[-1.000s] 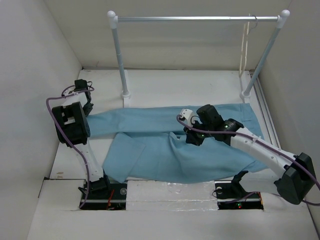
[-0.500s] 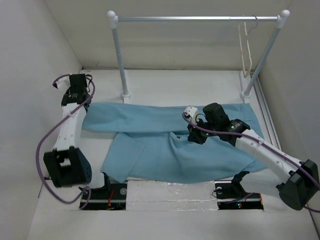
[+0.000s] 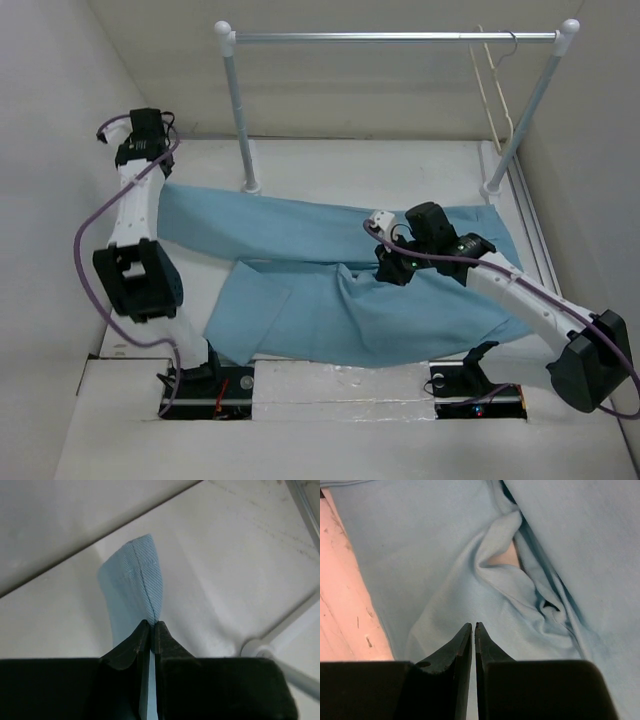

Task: Place the trousers on the hanger
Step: Flatten out the trousers at the center of the board.

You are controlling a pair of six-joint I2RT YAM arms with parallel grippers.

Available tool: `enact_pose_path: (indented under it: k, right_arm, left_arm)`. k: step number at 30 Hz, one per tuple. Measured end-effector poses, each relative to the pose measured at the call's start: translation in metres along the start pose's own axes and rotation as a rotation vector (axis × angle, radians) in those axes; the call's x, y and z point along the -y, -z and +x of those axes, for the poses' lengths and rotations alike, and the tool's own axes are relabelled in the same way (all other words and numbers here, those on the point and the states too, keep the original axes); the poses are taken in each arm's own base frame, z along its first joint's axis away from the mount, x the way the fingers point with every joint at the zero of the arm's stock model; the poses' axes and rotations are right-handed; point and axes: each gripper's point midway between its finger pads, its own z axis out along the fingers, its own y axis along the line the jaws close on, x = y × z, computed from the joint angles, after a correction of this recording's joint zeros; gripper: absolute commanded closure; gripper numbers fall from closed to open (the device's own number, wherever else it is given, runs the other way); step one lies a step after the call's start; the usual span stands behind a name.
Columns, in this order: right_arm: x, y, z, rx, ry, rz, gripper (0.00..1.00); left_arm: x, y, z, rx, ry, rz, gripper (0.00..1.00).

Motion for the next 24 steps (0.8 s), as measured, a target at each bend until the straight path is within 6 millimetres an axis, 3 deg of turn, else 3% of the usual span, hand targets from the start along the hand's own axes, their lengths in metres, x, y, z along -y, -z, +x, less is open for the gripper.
enact_pose_path:
  k: [3, 5, 6, 7, 8, 9, 10, 13, 16, 17, 18, 19, 21, 22, 24]
  right_arm:
    - [0.006, 0.001, -0.001, -0.004, -0.009, 0.026, 0.88]
    - [0.01, 0.001, -0.004, -0.003, -0.014, 0.046, 0.88]
    - [0.013, 0.001, -0.007, -0.003, -0.017, 0.06, 0.87]
    - [0.016, 0.002, -0.009, -0.003, -0.02, 0.076, 0.86]
    - [0.018, 0.003, -0.012, -0.004, -0.025, 0.088, 0.77]
    - [0.021, 0.004, -0.015, -0.006, -0.031, 0.105, 0.72]
    - [0.023, 0.005, -0.017, -0.007, -0.035, 0.12, 0.59]
    - [0.029, 0.011, -0.023, 0.001, -0.05, 0.167, 0.53]
    - [0.034, 0.016, -0.021, -0.005, -0.07, 0.21, 0.53]
    - [0.036, 0.017, -0.019, -0.01, -0.075, 0.229, 0.61]
    - [0.04, 0.019, -0.018, -0.013, -0.083, 0.248, 0.76]
    - [0.044, 0.021, -0.017, -0.013, -0.096, 0.269, 1.0]
    - [0.057, 0.026, -0.016, -0.002, -0.142, 0.313, 1.0]
    - [0.066, 0.03, -0.016, 0.009, -0.171, 0.338, 1.0]
    - [0.088, 0.041, -0.017, 0.047, -0.237, 0.394, 1.0]
  left_arm:
    - [0.04, -0.04, -0.025, 0.02, -0.006, -0.006, 1.0]
    - [0.061, -0.069, -0.028, 0.026, -0.013, -0.006, 1.0]
    - [0.067, -0.083, -0.025, 0.018, -0.02, -0.01, 0.95]
    - [0.071, -0.098, -0.017, 0.003, -0.033, -0.02, 0.85]
    - [0.074, -0.115, -0.008, -0.015, -0.051, -0.032, 0.73]
    - [0.075, -0.129, 0.001, -0.032, -0.068, -0.044, 0.53]
    - [0.074, -0.144, 0.012, -0.053, -0.083, -0.059, 0.34]
    - [0.06, -0.179, 0.051, -0.139, -0.135, -0.115, 0.24]
    - [0.046, -0.185, 0.066, -0.181, -0.156, -0.147, 0.21]
    - [0.043, -0.184, 0.067, -0.182, -0.159, -0.148, 0.21]
    - [0.038, -0.181, 0.068, -0.184, -0.16, -0.146, 0.21]
    - [0.033, -0.174, 0.07, -0.191, -0.165, -0.142, 0.21]
    - [0.03, -0.165, 0.07, -0.184, -0.163, -0.112, 0.26]
    - [0.014, -0.137, 0.075, -0.199, -0.174, -0.112, 0.27]
    - [0.008, -0.103, 0.078, -0.178, -0.18, -0.052, 0.33]
